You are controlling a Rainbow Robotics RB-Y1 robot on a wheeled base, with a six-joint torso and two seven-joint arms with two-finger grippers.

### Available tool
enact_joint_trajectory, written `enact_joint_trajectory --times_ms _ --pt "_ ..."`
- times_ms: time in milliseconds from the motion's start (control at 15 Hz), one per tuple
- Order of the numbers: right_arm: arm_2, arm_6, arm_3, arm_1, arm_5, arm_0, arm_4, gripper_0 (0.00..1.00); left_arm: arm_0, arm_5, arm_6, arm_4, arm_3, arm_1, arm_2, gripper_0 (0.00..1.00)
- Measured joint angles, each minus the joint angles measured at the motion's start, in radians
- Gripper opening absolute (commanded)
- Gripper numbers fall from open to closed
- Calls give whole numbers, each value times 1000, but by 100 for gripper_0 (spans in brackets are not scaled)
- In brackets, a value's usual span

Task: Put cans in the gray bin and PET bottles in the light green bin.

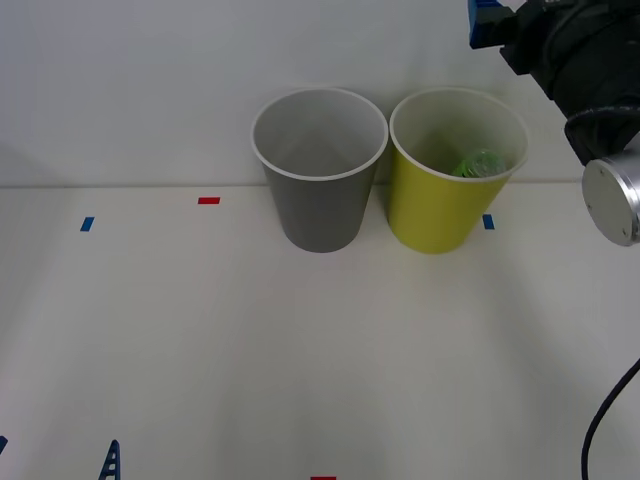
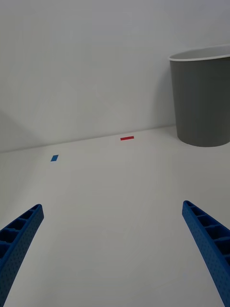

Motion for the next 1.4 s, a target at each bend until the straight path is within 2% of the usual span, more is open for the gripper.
enact_joint_trajectory --times_ms 333,533,733,1000,1267,1400 --pt "-94 -6 -195 23 -4 228 22 100 0 0 0 0 0 0 0 100" --pt "-112 -6 -272 43 -47 370 74 100 0 0 0 0 0 0 0 100" --pt "-114 -10 -305 55 -131 514 115 100 0 0 0 0 0 0 0 100" --pt "-114 -15 -335 87 -188 677 187 100 0 0 0 0 0 0 0 100" --pt "-115 -13 -336 137 -202 732 210 100 0 0 0 0 0 0 0 100" --pt "-115 -8 -335 201 -217 760 211 100 0 0 0 0 0 0 0 100"
